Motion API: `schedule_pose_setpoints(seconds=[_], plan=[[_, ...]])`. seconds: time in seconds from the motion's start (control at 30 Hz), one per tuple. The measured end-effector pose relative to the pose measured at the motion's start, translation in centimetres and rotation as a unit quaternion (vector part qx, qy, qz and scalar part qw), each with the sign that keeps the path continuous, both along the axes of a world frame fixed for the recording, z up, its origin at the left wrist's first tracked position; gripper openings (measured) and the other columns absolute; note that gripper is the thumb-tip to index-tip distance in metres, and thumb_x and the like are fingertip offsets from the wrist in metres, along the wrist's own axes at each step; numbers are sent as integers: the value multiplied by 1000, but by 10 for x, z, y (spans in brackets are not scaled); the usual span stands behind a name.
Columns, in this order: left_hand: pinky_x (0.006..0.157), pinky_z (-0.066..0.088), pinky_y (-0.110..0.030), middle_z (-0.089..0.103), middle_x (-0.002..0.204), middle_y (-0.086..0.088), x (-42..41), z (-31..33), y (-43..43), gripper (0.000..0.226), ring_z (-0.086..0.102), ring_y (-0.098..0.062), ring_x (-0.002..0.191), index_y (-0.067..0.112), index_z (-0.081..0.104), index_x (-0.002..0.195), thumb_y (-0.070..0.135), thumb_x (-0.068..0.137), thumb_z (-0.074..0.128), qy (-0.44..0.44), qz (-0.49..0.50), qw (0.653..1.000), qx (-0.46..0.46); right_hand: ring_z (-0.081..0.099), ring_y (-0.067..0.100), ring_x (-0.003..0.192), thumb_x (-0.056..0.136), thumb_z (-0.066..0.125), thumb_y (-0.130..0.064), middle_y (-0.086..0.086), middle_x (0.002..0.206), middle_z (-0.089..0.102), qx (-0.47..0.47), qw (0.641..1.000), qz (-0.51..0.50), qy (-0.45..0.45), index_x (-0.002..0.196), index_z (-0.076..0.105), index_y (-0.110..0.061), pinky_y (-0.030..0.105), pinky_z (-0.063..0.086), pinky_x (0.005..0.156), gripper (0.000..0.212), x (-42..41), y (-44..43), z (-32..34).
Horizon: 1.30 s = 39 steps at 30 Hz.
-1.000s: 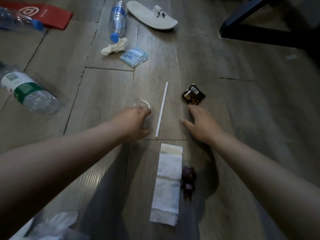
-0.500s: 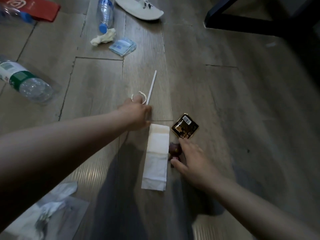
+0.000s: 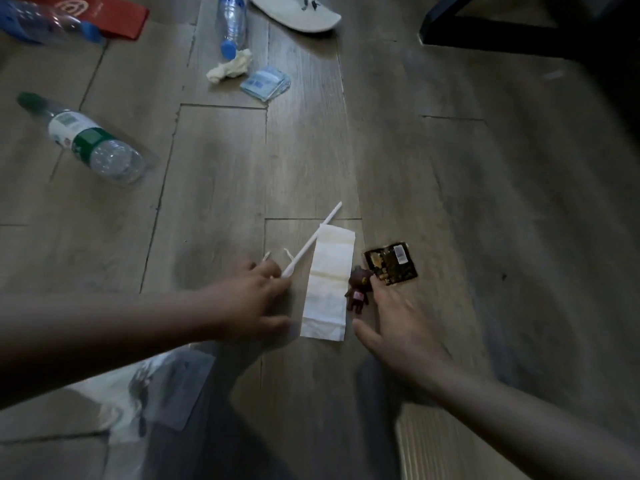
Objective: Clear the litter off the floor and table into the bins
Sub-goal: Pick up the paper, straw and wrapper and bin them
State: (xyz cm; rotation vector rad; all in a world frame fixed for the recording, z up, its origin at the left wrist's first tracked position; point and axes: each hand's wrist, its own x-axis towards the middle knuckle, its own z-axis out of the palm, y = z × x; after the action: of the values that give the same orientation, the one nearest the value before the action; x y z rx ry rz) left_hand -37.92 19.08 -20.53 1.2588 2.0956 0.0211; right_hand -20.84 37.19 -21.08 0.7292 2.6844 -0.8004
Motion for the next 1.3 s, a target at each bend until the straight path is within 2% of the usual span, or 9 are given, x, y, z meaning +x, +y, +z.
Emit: schedule_pose_setpoints(seconds=[0.23, 0.33, 0.47, 0.63, 0.77, 0.9, 1.1, 1.2, 1.3], plan=[[103, 40, -26, 26, 148, 10, 16, 18, -1, 60, 40, -9, 127, 34, 31, 145, 50, 90, 53, -78, -53, 995, 21, 55, 13, 104, 88, 59, -31, -4, 116, 57, 22, 994, -66, 83, 127, 55, -21, 28, 46, 82, 40, 2, 18, 14], [88, 45, -20, 38, 140, 8, 6, 25, -1, 49, 50, -1, 97, 28, 45, 136, 42, 90, 58, -54, -27, 996, 60, 40, 29, 129, 87, 63, -37, 9, 142, 38, 56, 995, -84, -6, 141, 38, -20, 41, 41, 103, 62, -7, 36, 9], [84, 44, -19, 43, 136, 7, -3, 25, -13, 46, 50, -3, 100, 28, 48, 132, 42, 90, 58, -32, 0, 999, 39, 19, 26, 146, 81, 71, -37, 4, 158, 22, 34, 997, 19, -68, 153, 15, -25, 42, 21, 118, 92, -20, 59, 8], [81, 46, -16, 40, 138, 8, -4, 23, -29, 44, 50, -3, 102, 30, 47, 132, 40, 90, 58, -32, -2, 999, 0, 49, 20, 116, 67, 82, -37, 0, 129, 52, 93, 988, 33, -120, 134, 44, -26, 32, 44, 92, 79, -18, 71, -1], [88, 49, -21, 40, 138, 7, -4, 25, -32, 44, 50, -7, 109, 28, 47, 132, 37, 91, 58, -39, 2, 999, -10, 57, 7, 73, 66, 86, -29, -3, 90, 66, -12, 983, -107, -146, 83, 52, -31, 24, 45, 58, 38, -10, 67, -2], [88, 50, -24, 42, 136, 5, -5, 25, -29, 44, 52, -9, 107, 24, 49, 132, 34, 91, 59, -36, 11, 999, -14, 66, 17, 87, 84, 71, -20, 5, 99, 68, -140, 966, -214, -46, 108, 62, -16, 30, 54, 70, 25, -8, 65, 9], [86, 50, -23, 42, 136, 5, -9, 24, -24, 44, 52, -8, 104, 25, 48, 132, 35, 91, 59, -29, 12, 999, -12, 64, 15, 64, 87, 68, -13, 12, 89, 70, -278, 923, -260, 62, 103, 63, -3, 18, 47, 43, 20, -29, 21, 25], [89, 51, -28, 43, 135, 5, -11, 23, -26, 44, 53, -10, 106, 25, 49, 131, 36, 91, 59, -32, 21, 999, -6, 65, 21, 65, 85, 72, -17, 14, 90, 69, -297, 925, -239, 11, 92, 63, -9, 33, 57, 56, 13, -40, 0, 19], [91, 51, -31, 44, 133, 5, -14, 22, -32, 43, 53, -11, 108, 26, 50, 130, 37, 90, 60, -30, 28, 999, 2, 65, 24, 87, 82, 72, -38, 9, 99, 66, -125, 977, -174, -6, 93, 64, -14, 45, 55, 81, 28, -42, -6, 11]])
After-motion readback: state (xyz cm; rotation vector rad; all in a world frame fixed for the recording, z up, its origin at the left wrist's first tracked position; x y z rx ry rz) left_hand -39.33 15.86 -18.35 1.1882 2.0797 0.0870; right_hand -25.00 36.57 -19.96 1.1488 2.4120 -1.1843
